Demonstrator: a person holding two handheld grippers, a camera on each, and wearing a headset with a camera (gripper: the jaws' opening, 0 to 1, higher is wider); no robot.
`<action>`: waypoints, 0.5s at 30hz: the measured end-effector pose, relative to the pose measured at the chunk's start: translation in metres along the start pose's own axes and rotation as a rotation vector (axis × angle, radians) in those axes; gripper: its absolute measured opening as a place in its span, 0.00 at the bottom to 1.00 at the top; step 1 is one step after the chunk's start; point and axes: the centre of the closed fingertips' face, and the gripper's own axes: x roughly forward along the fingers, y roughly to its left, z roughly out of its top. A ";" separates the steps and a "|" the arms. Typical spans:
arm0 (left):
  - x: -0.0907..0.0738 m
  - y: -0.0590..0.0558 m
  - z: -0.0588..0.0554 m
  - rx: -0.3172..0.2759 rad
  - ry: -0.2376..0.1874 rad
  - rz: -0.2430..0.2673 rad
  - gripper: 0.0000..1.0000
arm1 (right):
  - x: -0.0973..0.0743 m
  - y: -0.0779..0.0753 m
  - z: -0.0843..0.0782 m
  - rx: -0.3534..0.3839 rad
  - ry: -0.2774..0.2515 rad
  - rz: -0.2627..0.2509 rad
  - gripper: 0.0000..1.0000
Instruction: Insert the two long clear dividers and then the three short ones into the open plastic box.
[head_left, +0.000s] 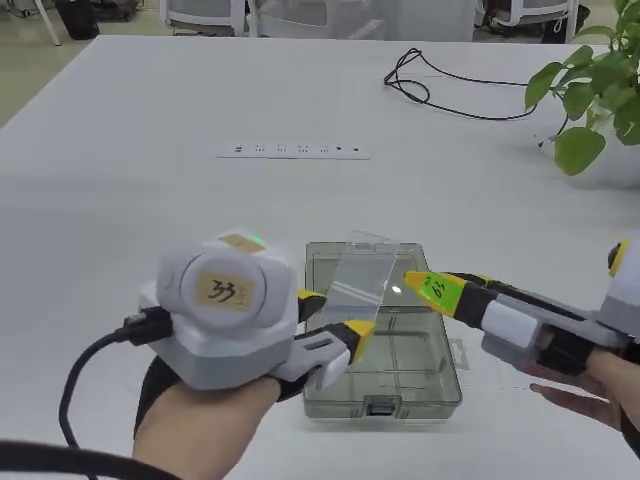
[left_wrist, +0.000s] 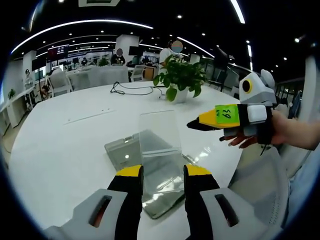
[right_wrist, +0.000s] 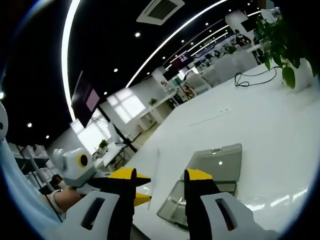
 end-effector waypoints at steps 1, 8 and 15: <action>0.000 -0.001 0.001 0.002 -0.003 0.001 0.30 | 0.002 0.000 0.000 0.007 -0.001 -0.001 0.36; 0.002 -0.006 0.002 0.023 -0.013 0.001 0.30 | 0.012 0.002 -0.009 0.062 0.028 0.004 0.26; 0.003 -0.010 0.004 0.026 -0.027 -0.005 0.30 | 0.019 0.006 -0.018 0.073 0.054 0.013 0.13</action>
